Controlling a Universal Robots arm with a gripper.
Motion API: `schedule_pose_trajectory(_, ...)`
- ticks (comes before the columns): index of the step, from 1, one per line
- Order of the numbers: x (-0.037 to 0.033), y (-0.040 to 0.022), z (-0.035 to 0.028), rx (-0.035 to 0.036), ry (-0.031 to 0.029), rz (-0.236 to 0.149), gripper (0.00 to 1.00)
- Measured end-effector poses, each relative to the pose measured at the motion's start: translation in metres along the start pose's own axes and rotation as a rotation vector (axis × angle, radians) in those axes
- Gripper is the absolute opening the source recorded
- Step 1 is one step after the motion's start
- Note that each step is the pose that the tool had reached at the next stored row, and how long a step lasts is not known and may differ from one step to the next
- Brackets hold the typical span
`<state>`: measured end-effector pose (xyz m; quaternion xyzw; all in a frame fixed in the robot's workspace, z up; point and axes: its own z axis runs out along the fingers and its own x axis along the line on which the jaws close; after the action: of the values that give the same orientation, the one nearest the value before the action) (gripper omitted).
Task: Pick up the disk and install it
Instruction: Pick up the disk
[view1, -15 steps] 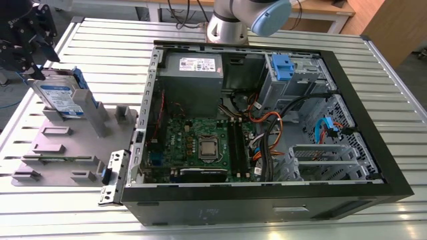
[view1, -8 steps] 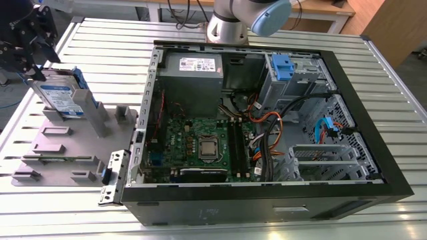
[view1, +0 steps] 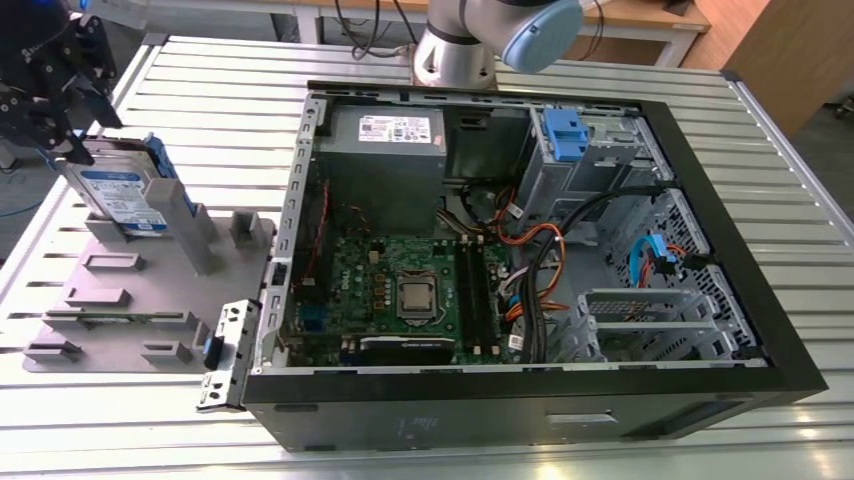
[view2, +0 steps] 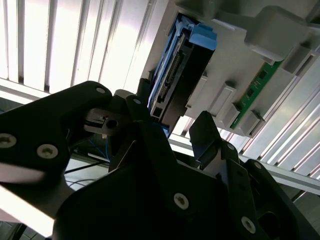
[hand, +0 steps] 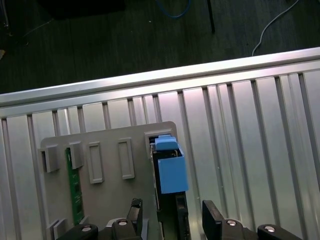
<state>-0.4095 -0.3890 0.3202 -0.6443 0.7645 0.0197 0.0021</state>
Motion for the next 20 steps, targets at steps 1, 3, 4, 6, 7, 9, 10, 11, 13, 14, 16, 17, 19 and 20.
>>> schedule_pose_trajectory(1, 0.0, 0.0, 0.0007, 0.0001, -0.0001, 0.0, 0.59)
schedule_pose_trajectory(3, 0.0001, 0.0, 0.0018, -0.0001, 0.0001, 0.0, 0.59)
schedule_pose_trajectory(4, 0.0001, -0.0001, 0.0023, -0.0001, 0.0001, 0.0, 0.59)
schedule_pose_trajectory(6, 0.0001, -0.0001, 0.0036, -0.0001, 0.0, 0.0, 0.59)
schedule_pose_trajectory(7, 0.0002, -0.0001, 0.0046, -0.0001, 0.0001, 0.0, 0.59)
schedule_pose_trajectory(9, 0.0002, -0.0002, 0.0074, 0.0001, 0.0001, 0.0, 0.59)
schedule_pose_trajectory(10, 0.0003, -0.0002, 0.0088, 0.0002, 0.0001, 0.0, 0.59)
schedule_pose_trajectory(11, 0.0003, -0.0003, 0.0102, 0.0003, 0.0, 0.0, 0.59)
schedule_pose_trajectory(13, 0.0004, -0.0003, 0.0132, 0.0002, 0.0, 0.0, 0.59)
schedule_pose_trajectory(14, 0.0004, -0.0004, 0.0148, 0.0001, 0.0001, 0.0, 0.59)
schedule_pose_trajectory(16, 0.0005, -0.0005, 0.0176, 0.0001, 0.0001, 0.0, 0.59)
schedule_pose_trajectory(17, 0.0005, -0.0005, 0.0186, 0.0002, 0.0001, 0.0, 0.59)
schedule_pose_trajectory(19, 0.0006, -0.0005, 0.0193, -0.0001, 0.0003, 0.0, 0.59)
schedule_pose_trajectory(20, 0.0006, -0.0005, 0.0193, -0.0001, 0.0003, 0.0, 0.59)
